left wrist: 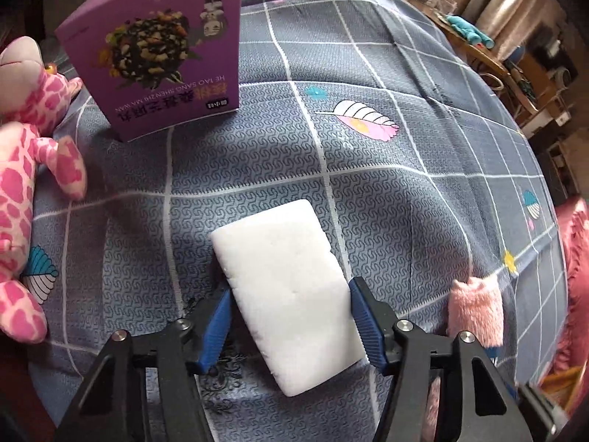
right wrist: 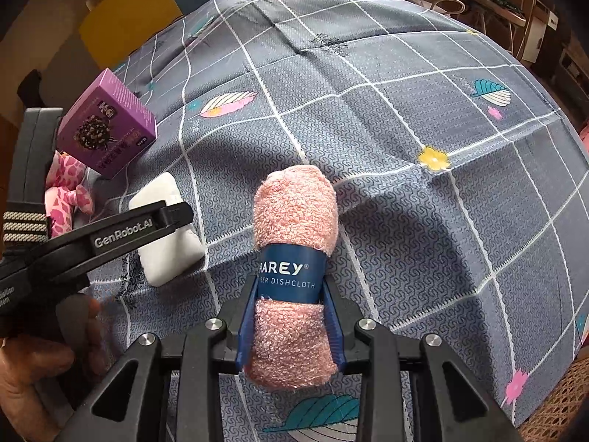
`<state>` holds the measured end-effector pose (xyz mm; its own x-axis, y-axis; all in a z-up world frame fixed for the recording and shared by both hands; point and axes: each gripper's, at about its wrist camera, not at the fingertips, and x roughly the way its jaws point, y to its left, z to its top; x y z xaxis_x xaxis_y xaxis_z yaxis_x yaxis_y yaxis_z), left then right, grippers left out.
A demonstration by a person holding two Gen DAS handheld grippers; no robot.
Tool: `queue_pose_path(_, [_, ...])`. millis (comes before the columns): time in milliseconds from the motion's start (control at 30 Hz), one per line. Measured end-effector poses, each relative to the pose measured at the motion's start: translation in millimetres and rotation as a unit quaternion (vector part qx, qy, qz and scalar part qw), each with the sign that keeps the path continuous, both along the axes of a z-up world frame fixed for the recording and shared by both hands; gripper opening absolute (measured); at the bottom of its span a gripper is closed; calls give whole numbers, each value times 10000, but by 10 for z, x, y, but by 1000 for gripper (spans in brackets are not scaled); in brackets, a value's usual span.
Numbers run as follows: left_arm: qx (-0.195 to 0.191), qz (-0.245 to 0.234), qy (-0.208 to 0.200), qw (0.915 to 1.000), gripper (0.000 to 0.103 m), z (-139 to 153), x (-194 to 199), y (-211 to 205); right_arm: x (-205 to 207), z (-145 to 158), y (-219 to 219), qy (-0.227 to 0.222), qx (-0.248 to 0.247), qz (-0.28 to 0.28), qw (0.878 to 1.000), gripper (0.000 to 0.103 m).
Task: Organize soft objects
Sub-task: 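Grasp the white sponge with the left tool while the right tool holds the dishcloth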
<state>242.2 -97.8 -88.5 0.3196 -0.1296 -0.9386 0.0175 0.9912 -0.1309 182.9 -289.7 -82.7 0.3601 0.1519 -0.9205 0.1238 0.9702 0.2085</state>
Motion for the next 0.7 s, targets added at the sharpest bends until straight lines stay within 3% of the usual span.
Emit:
queue_pose_path(200, [19, -420, -534, 9977, 60, 247, -407, 250, 40, -65, 84, 132, -124, 201, 9996, 33])
queue_pose_path(700, [4, -535, -1773, 9827, 60, 948, -1335, 759, 169, -207, 296, 238, -693, 504, 9960, 39])
